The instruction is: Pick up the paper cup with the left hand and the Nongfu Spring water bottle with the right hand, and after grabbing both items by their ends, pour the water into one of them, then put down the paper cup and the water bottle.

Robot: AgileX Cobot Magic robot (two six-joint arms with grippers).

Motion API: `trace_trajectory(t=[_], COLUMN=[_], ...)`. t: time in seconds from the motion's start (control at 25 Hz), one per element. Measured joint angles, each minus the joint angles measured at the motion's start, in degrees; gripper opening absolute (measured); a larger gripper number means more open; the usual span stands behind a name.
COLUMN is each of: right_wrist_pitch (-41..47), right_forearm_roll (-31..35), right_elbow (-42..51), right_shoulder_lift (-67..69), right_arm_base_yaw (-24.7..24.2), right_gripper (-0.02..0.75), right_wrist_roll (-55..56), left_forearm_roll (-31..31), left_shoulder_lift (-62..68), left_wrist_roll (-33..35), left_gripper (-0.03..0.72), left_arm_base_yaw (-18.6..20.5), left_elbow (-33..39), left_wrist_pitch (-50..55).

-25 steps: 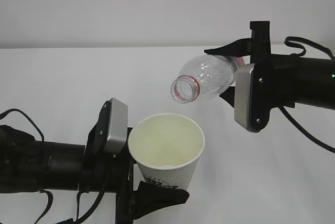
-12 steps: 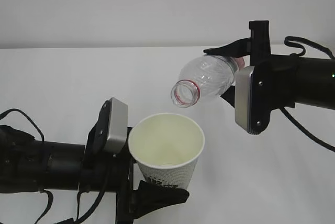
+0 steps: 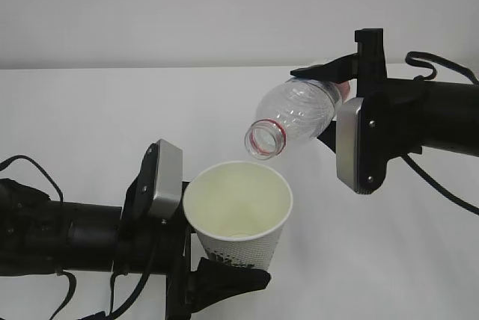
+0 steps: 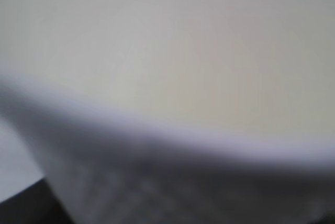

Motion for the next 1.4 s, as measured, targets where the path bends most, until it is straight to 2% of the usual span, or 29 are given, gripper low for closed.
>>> trace_trajectory(t=[1.4], right_wrist_pitch=[-0.02], right_forearm_roll=[0.13], right_elbow=[-1.81], right_shoulder_lift=[-1.07], right_arm_base_yaw=[0.00], right_gripper=[0.477], right_wrist_roll=[-2.59], left_forearm_roll=[-0.12], left_shoulder_lift=[0.00], left_wrist_roll=[0.00], left_gripper=[0.552], left_arm_base_yaw=[0.00], left_elbow=[0.00], left_wrist_pitch=[0.00])
